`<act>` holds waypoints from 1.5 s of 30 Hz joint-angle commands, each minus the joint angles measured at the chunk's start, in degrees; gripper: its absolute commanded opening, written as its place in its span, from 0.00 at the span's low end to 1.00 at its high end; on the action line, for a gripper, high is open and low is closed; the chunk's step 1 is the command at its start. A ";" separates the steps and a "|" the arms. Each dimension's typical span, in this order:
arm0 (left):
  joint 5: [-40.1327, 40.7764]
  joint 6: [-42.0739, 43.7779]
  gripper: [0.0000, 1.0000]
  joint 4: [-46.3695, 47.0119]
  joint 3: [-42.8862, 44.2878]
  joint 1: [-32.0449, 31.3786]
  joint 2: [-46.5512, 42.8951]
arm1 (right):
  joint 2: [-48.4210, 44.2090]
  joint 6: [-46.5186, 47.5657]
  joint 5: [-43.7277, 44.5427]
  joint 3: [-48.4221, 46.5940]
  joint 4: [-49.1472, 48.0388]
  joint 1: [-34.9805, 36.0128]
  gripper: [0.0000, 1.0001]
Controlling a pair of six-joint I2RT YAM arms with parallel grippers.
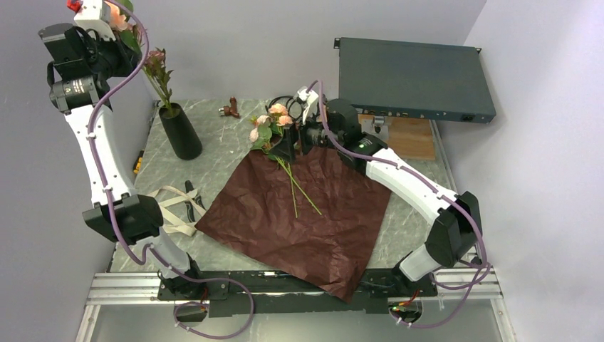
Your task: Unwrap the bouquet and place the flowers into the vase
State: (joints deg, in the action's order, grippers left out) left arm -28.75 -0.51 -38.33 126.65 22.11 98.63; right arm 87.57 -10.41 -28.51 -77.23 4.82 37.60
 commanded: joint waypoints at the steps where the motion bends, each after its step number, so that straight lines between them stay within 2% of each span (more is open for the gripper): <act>1: -1.77 -2.67 0.00 4.17 -2.86 0.46 -0.16 | 0.73 1.18 0.78 -3.26 -0.64 0.10 1.00; 18: 0.38 -2.25 0.00 6.92 -14.69 1.09 -0.10 | 2.12 1.71 0.80 -4.15 0.51 0.10 1.00; 28: 0.08 -2.21 0.00 7.10 -10.90 1.10 -0.23 | 1.80 1.75 0.53 -3.61 0.52 0.10 1.00; 34: -0.19 -3.06 0.00 1.87 3.83 1.09 3.39 | 2.17 1.45 -0.03 -4.07 0.63 0.10 1.00; 37: -0.35 -2.54 0.00 0.24 7.32 1.08 3.62 | 2.03 1.60 0.09 -3.92 0.63 0.10 1.00; 45: -0.69 -0.92 0.00 -0.81 3.25 1.15 -1.11 | 1.86 1.64 -0.14 -3.76 0.74 0.10 1.00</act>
State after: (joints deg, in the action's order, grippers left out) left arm -28.67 -2.48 -38.89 131.33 22.96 101.49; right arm 89.80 -9.39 -28.03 -78.72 7.05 37.60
